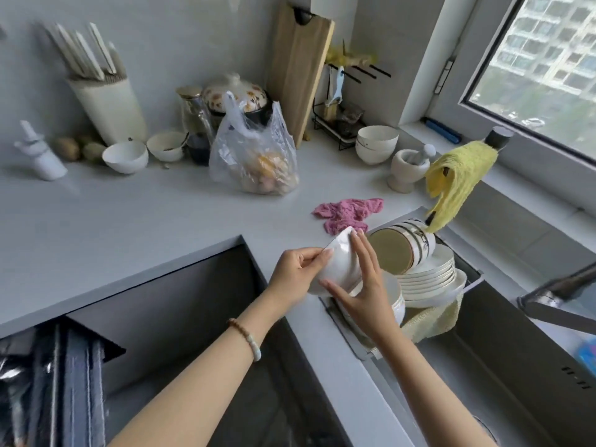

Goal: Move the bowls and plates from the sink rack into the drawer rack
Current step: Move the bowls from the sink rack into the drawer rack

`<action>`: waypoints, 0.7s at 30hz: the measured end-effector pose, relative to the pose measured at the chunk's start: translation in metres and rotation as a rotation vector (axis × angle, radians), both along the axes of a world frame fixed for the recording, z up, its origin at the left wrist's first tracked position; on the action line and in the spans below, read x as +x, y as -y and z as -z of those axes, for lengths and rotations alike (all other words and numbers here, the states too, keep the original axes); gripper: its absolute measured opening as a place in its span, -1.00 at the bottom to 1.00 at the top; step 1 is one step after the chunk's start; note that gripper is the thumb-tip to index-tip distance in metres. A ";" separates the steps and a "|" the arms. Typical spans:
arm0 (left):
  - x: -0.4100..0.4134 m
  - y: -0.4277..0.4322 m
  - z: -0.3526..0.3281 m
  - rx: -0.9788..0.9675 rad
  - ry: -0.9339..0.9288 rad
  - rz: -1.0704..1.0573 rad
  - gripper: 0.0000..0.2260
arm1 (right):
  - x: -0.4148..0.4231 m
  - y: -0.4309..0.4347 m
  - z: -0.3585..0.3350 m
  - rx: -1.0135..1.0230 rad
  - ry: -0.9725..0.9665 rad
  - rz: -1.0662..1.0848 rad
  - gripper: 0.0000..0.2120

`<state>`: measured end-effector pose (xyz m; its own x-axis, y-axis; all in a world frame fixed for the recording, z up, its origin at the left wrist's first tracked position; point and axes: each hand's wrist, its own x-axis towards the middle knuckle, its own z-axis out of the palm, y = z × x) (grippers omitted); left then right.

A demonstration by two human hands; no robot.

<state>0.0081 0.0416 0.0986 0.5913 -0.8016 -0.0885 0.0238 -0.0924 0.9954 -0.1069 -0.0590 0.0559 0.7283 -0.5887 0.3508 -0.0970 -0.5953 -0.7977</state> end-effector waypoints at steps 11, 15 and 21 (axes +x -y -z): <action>0.078 -0.343 -0.034 0.008 -0.129 -0.365 -0.75 | 0.116 -0.299 -0.045 0.239 -0.031 -0.456 -0.20; 0.092 -0.485 -0.032 0.024 -0.176 -0.498 -0.74 | 0.154 -0.428 -0.033 0.461 -0.104 -0.633 -0.13; 0.108 -0.647 -0.011 0.009 -0.335 -0.767 -0.71 | 0.200 -0.579 -0.013 0.642 -0.265 -0.817 -0.20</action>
